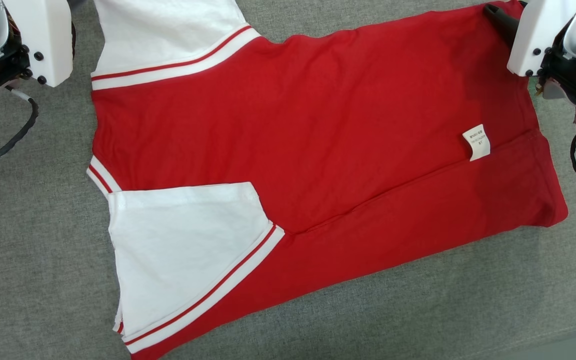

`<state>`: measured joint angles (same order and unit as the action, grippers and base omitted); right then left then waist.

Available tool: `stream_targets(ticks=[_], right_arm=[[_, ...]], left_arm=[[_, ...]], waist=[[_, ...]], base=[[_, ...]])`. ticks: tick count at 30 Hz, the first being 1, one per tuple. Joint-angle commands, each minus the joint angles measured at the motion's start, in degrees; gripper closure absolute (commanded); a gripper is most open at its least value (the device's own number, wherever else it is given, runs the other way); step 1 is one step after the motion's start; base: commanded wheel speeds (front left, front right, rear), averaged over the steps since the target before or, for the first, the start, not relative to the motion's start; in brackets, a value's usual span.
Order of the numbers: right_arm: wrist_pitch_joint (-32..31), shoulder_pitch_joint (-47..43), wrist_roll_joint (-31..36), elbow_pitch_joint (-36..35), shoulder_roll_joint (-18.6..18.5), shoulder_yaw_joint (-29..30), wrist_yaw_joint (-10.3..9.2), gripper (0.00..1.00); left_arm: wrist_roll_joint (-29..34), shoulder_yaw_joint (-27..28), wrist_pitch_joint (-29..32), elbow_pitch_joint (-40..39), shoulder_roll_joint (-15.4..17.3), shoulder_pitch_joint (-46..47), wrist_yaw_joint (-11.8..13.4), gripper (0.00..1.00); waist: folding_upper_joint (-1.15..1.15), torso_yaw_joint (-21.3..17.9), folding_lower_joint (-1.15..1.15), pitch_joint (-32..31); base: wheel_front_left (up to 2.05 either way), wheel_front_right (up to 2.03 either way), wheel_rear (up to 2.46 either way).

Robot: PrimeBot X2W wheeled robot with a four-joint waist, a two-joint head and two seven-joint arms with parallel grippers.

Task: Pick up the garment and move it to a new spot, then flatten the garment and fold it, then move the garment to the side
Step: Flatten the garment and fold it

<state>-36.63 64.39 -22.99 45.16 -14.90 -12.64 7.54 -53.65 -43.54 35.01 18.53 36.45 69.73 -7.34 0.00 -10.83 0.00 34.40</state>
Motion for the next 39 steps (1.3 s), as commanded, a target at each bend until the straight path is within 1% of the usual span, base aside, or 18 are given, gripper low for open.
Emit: stream_targets(ticks=[1,2,5,6,7,8,9,11,14,18,22,26,31,33,35,39], right_arm=[[-1.84,1.35,-0.56,1.02,0.38,0.38,-0.1,0.3],[-2.56,1.77,-0.59,1.55,0.56,0.68,-0.1,0.31],[-3.75,3.04,0.2,2.91,0.81,1.39,-0.1,0.38],[-3.86,3.43,0.44,3.35,0.99,1.67,-0.1,0.46],[-3.87,3.77,0.59,3.69,1.13,1.95,-0.1,0.56],[-3.69,4.07,0.87,4.0,1.16,2.19,-0.1,0.74],[-3.21,4.4,1.14,4.29,1.14,2.39,-0.1,1.0],[-1.75,5.21,1.86,4.37,0.82,2.63,-0.1,1.0],[2.34,5.52,1.74,3.35,0.15,3.13,-0.1,1.0],[6.12,3.72,-1.37,1.3,-0.85,3.86,-0.1,1.0],[9.13,0.71,-5.93,-2.43,-3.72,4.55,-0.1,1.0],[10.06,-4.18,-11.6,-7.22,-7.14,5.45,-0.1,1.0],[9.5,-12.33,-18.6,-15.51,-11.98,6.7,-0.09,1.0],[8.94,-15.93,-20.7,-18.71,-13.89,7.86,-0.09,1.0],[8.37,-19.4,-22.11,-21.6,-15.66,9.2,-0.1,1.0],[7.01,-26.22,-23.53,-25.91,-17.41,11.78,-0.09,1.0]], left_arm=[[-0.19,-0.15,-0.25,0.02,0.06,0.03,-0.16,1.0],[-0.2,-0.22,-0.31,0.08,0.05,0.04,-0.16,1.0],[-0.38,-0.4,-0.53,0.21,-0.18,0.13,-0.16,1.0],[-0.45,-0.46,-0.62,0.23,-0.3,0.21,-0.16,1.0],[-0.49,-0.5,-0.79,0.24,-0.42,0.33,-0.17,1.0],[-0.42,-0.57,-0.84,0.28,-0.48,0.46,-0.17,1.0],[-0.36,-0.66,-1.02,0.35,-0.53,0.54,-0.17,1.0],[-0.09,-0.77,-1.56,0.37,-0.62,0.82,-0.17,1.0],[0.18,-0.53,-4.9,-0.52,-0.11,1.47,-0.17,1.0],[-0.92,0.12,-9.17,-2.46,0.41,1.89,-0.17,1.0],[-2.58,1.1,-13.42,-5.36,1.76,0.97,-0.11,1.0],[-5.19,2.08,-16.9,-8.88,3.3,-1.67,-0.11,1.0],[-10.0,3.63,-19.7,-14.42,4.9,-7.83,0.02,1.0],[-11.95,3.96,-20.21,-17.19,5.8,-11.09,0.51,1.0],[-13.37,4.06,-20.77,-20.59,6.76,-14.58,1.54,1.0],[-13.96,3.51,-22.43,-27.32,9.0,-21.32,3.84,1.0]], waist=[[0.0,0.07,0.0,0.08],[0.0,0.11,0.0,0.1],[0.0,0.35,0.0,0.17],[0.0,0.45,0.0,0.2],[0.0,0.58,0.0,0.29],[0.0,0.72,0.0,0.38],[0.0,0.87,0.0,0.45],[0.0,1.21,0.0,0.57],[0.0,1.83,0.0,0.63],[0.0,2.75,0.0,-0.03],[0.0,4.29,0.0,-1.21],[0.0,6.52,0.0,-2.88],[0.0,9.63,0.0,-5.33],[0.0,10.76,0.0,-6.24],[0.0,11.73,0.0,-6.93],[0.0,13.27,0.0,-8.06]], base=[[0.0,0.0,0.0],[0.0,0.0,0.0],[0.0,0.0,0.0],[0.0,0.0,0.0],[0.0,0.0,0.0],[0.0,0.0,0.0],[0.0,0.0,0.0],[0.0,0.0,0.0],[0.0,0.0,0.0],[0.0,0.0,0.0],[0.0,0.0,0.0],[0.0,0.0,0.0],[0.0,0.0,0.0],[0.0,0.0,0.0],[0.0,0.0,0.0],[0.0,0.0,0.0]])
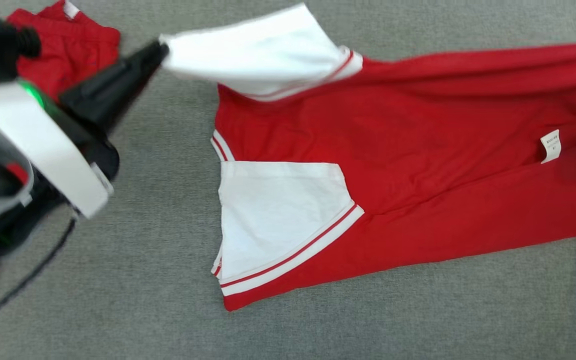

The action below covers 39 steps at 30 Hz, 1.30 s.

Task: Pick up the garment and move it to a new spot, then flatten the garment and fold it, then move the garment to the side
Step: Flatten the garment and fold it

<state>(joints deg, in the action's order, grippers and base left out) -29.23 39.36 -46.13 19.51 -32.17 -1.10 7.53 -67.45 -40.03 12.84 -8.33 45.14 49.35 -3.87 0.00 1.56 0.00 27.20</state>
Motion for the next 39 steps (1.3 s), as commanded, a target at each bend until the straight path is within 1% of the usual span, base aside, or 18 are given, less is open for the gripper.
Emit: stream_targets(ticks=[1,9,11,13,17,19,21,22,23,24,25,26,27,28,31,34,37,39], right_arm=[[-0.76,-2.67,-0.7,-1.24,-0.38,0.95,-0.08,1.0],[-2.14,-13.56,-1.12,-7.38,-0.8,6.57,-0.08,1.0],[-2.36,-16.04,-0.44,-8.29,-0.42,7.73,-0.08,1.0],[-2.15,-18.06,-0.09,-8.61,0.02,8.99,-0.08,1.0],[-2.04,-21.06,0.44,-9.1,1.55,10.2,-0.07,1.0],[-1.95,-22.68,0.8,-9.17,2.53,11.04,-0.08,1.0],[-1.72,-24.03,0.91,-9.13,3.52,11.26,-0.07,1.0],[-1.05,-25.07,1.0,-8.62,4.11,11.15,-0.07,1.0],[-0.79,-25.44,1.1,-8.37,4.23,11.02,-0.07,1.0],[-0.39,-25.69,1.22,-8.11,4.46,10.8,-0.07,0.78],[0.09,-26.02,1.33,-8.11,4.74,10.54,-0.07,0.27],[1.04,-26.41,1.18,-8.48,4.99,10.33,-0.07,0.0],[1.91,-26.97,0.99,-8.64,5.16,10.43,-0.07,0.0],[2.79,-27.94,1.17,-9.14,4.91,10.14,-0.07,0.0],[6.88,-31.26,1.7,-11.63,4.51,10.53,-0.06,0.0],[10.79,-36.12,1.7,-15.05,5.46,10.44,-0.05,0.0],[14.22,-40.62,2.63,-18.12,6.98,9.88,-0.06,0.0],[16.03,-43.01,3.19,-19.34,8.56,9.11,-0.05,0.0]], left_arm=[[-0.45,-0.09,-0.85,-2.15,0.69,-2.66,1.03,1.0],[-1.71,-1.68,-4.81,-13.36,3.16,-14.83,6.03,1.0],[-1.86,-2.4,-6.03,-14.96,3.13,-17.82,7.16,1.0],[-2.61,-3.36,-7.41,-15.47,2.28,-21.03,7.95,1.0],[-3.3,-4.61,-9.89,-13.99,0.78,-24.98,8.27,1.0],[-3.55,-5.63,-11.4,-12.14,-0.68,-27.06,7.8,1.0],[-2.31,-6.36,-13.11,-9.55,-2.11,-27.92,7.55,1.0],[-0.61,-7.77,-14.33,-6.23,-3.79,-28.52,7.05,1.0],[-0.05,-8.16,-15.17,-4.69,-4.71,-28.79,6.96,1.0],[0.41,-8.53,-15.82,-3.08,-5.69,-28.94,6.84,1.0],[1.13,-8.95,-16.35,-1.56,-6.29,-28.92,6.94,0.97],[1.76,-9.2,-17.16,-0.19,-7.15,-28.91,7.06,0.68],[2.07,-9.4,-17.96,0.94,-8.11,-29.2,7.34,0.25],[2.56,-9.58,-18.96,1.86,-8.9,-29.64,7.48,0.0],[4.82,-9.35,-22.89,3.71,-10.31,-30.94,9.28,0.0],[8.57,-7.85,-26.59,4.45,-11.63,-33.07,13.07,0.0],[13.18,-4.16,-27.93,4.34,-14.02,-36.33,17.57,0.0],[18.01,1.48,-28.04,3.22,-17.03,-38.76,19.67,0.0]], waist=[[0.0,1.18,0.0,-1.13],[0.0,2.82,0.0,-2.11],[0.0,3.06,0.0,-2.12],[0.0,3.25,0.0,-2.1],[0.0,3.48,0.0,-2.21],[0.0,3.64,0.0,-2.32],[0.0,3.84,0.0,-2.43],[0.0,3.97,0.0,-2.74],[0.0,3.99,0.0,-2.89],[0.0,4.01,0.0,-3.17],[0.0,4.0,0.0,-3.56],[0.0,3.99,0.0,-4.0],[0.0,3.99,0.0,-4.54],[0.0,4.0,0.0,-5.13],[0.0,4.11,0.0,-7.25],[0.0,4.22,0.0,-9.78],[0.0,4.31,0.0,-12.33],[0.0,4.61,0.0,-13.79]], base=[[0.0,0.0,0.0],[0.0,0.0,0.0],[0.0,0.0,0.0],[0.0,0.0,0.0],[0.0,0.0,0.0],[0.0,0.0,0.0],[0.0,0.0,0.0],[0.0,0.0,0.0],[0.0,0.0,0.0],[0.0,0.0,0.0],[0.0,0.0,0.0],[0.0,0.0,0.0],[0.0,0.0,0.0],[0.0,0.0,0.0],[0.0,0.0,0.0],[0.0,0.0,0.0],[0.0,0.0,0.0],[0.0,0.0,0.0]])
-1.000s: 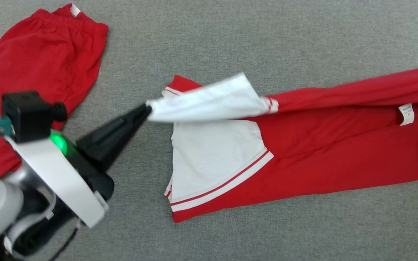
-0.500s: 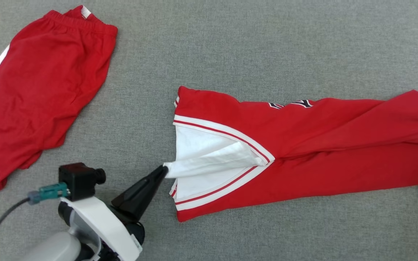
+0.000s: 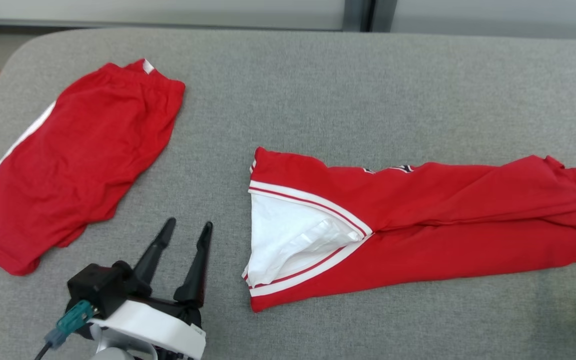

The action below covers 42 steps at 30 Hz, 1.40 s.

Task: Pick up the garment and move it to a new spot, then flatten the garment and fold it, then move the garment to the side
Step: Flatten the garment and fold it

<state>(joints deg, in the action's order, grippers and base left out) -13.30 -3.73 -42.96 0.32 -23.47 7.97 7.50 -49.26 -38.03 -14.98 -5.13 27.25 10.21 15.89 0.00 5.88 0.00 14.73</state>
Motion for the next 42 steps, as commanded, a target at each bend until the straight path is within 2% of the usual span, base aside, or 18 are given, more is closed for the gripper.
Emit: stream_targets(ticks=[1,4,7,13,20,28,29,30,31,32,42], right_arm=[[0.95,-0.61,0.11,-0.48,0.65,-0.52,-0.01,0.0],[3.62,-0.94,0.51,0.45,2.6,-1.76,-0.01,0.0],[6.36,1.48,2.29,3.86,3.64,-2.01,-0.01,0.0],[8.0,8.52,8.27,16.07,3.49,2.08,-0.01,0.0],[2.69,13.53,14.21,30.04,0.27,8.04,-0.01,0.0],[-5.51,14.56,13.93,36.25,0.11,8.15,-0.02,0.0],[-5.88,14.78,13.85,36.56,0.47,7.87,-0.04,0.03],[-5.82,15.07,13.47,36.63,0.86,7.99,-0.03,0.52],[-5.67,15.27,13.3,36.67,1.0,7.99,-0.03,0.92],[-5.5,15.43,13.34,36.52,0.88,7.7,-0.03,1.0],[2.39,19.13,18.52,34.7,-7.9,6.93,-0.08,1.0]], left_arm=[[2.71,2.01,-0.21,-0.43,-0.66,-1.39,0.78,0.0],[11.7,9.34,-0.13,-1.73,-6.1,-6.24,1.79,0.0],[20.45,12.8,-0.14,-1.08,-10.05,-9.64,0.62,0.0],[30.75,15.96,-0.15,2.14,-16.05,-13.14,-3.17,0.0],[35.91,18.08,-0.16,4.74,-20.61,-13.71,-7.8,0.0],[38.1,20.4,-0.16,5.43,-23.07,-13.04,-10.83,0.0],[38.32,20.61,-0.16,5.47,-23.29,-12.82,-11.09,0.0],[38.52,20.83,-0.16,5.5,-23.47,-12.53,-11.43,0.0],[38.81,21.03,-0.16,5.52,-23.58,-12.22,-11.77,0.0],[38.98,21.28,-0.16,5.51,-23.59,-12.0,-11.91,0.0],[41.38,23.59,-0.16,4.99,-24.05,-10.06,-14.43,0.0]], waist=[[0.0,0.44,0.0,-1.97],[0.0,1.16,0.0,-3.43],[0.0,2.18,0.0,-4.73],[0.0,5.1,0.0,-6.06],[0.0,9.6,0.0,-4.92],[0.0,10.89,0.0,-2.84],[0.0,10.76,0.0,-2.5],[0.0,10.56,0.0,-2.19],[0.0,10.3,0.0,-1.89],[0.0,9.96,0.0,-1.62],[0.0,2.9,0.0,1.88]], base=[[0.0,0.0,0.0],[0.0,0.0,0.0],[0.0,0.0,0.0],[0.0,0.0,0.0],[0.0,0.0,0.0],[0.0,0.0,0.0],[0.0,0.0,0.0],[0.0,0.0,0.0],[0.0,0.0,0.0],[0.0,0.0,0.0],[0.0,0.0,0.0]])
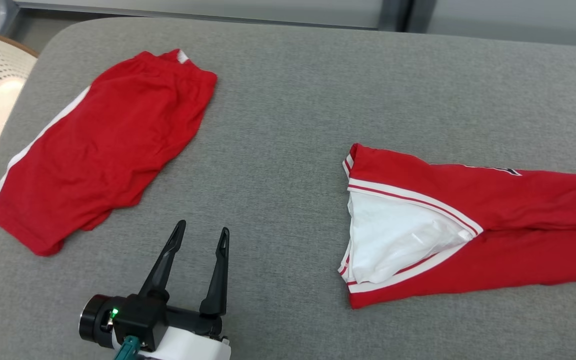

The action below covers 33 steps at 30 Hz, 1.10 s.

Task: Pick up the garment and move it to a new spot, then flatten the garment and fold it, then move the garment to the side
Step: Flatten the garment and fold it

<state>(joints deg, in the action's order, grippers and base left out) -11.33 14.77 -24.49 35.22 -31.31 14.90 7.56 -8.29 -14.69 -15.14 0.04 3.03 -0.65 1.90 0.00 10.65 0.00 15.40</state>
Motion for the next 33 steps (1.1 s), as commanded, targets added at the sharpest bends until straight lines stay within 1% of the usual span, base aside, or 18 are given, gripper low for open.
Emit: stream_targets(ticks=[1,4,7,10,14,17,21,22,23,27,32,33], right_arm=[[0.91,0.97,0.5,-0.54,-0.69,-0.51,-0.14,1.0],[2.13,2.11,0.95,-2.79,-2.26,-2.29,-0.14,1.0],[2.23,2.77,0.24,-7.56,-1.54,-4.53,-0.14,1.0],[0.68,2.02,-0.02,-15.1,0.84,-7.42,-0.13,1.0],[-3.96,-0.27,-0.5,-26.87,4.32,-10.87,-0.13,1.0],[-6.77,-1.86,0.31,-34.88,7.28,-12.96,-0.13,1.0],[-9.42,-3.29,1.5,-42.38,11.41,-15.76,-0.13,1.0],[-9.9,-3.5,1.69,-43.66,12.35,-16.48,-0.13,1.0],[-9.9,-3.5,1.69,-43.66,12.35,-16.48,-0.13,1.0],[-10.25,-3.64,2.98,-46.66,15.77,-19.83,-0.13,1.0],[-10.49,-3.59,4.48,-45.72,19.32,-24.48,-0.13,1.0],[-10.67,-3.56,4.58,-44.39,20.17,-26.31,-0.13,1.0]], left_arm=[[0.73,0.52,0.01,-0.09,0.16,1.0,-0.58,0.0],[1.53,1.22,0.0,0.15,0.2,1.69,-1.4,0.0],[2.24,1.81,0.0,0.49,0.22,1.65,-1.89,0.0],[2.72,2.12,0.01,0.91,0.18,1.19,-2.26,0.0],[2.83,2.1,0.01,1.42,0.13,0.48,-2.56,0.0],[2.67,1.8,0.01,1.62,0.08,0.25,-2.74,0.0],[2.15,1.33,0.01,2.0,0.04,-0.03,-2.78,0.0],[2.1,1.26,0.0,1.96,0.01,-0.1,-2.67,0.0],[2.1,1.26,0.0,1.96,0.01,-0.1,-2.67,0.0],[1.74,0.82,0.01,2.06,-0.02,-0.03,-2.48,0.0],[0.79,0.12,0.0,2.28,-0.05,0.42,-2.01,0.0],[0.4,-0.11,0.0,2.49,-0.05,0.72,-1.88,0.0]], waist=[[0.0,-2.71,0.0,1.46],[0.0,-4.91,0.0,1.6],[0.0,-6.85,0.0,1.05],[0.0,-8.25,0.0,-0.08],[0.0,-8.84,0.0,-1.52],[0.0,-8.31,0.0,-2.41],[0.0,-6.61,0.0,-3.33],[0.0,-6.1,0.0,-3.43],[0.0,-6.1,0.0,-3.43],[0.0,-3.86,0.0,-3.21],[0.0,-1.12,0.0,-2.8],[0.0,-0.22,0.0,-2.57]], base=[[0.0,0.0,0.0],[0.0,0.0,0.0],[0.0,0.0,0.0],[0.0,0.0,0.0],[0.0,0.0,0.0],[0.0,0.0,0.0],[0.0,0.0,0.0],[0.0,0.0,0.0],[0.0,0.0,0.0],[0.0,0.0,0.0],[0.0,0.0,0.0],[0.0,0.0,0.0]])
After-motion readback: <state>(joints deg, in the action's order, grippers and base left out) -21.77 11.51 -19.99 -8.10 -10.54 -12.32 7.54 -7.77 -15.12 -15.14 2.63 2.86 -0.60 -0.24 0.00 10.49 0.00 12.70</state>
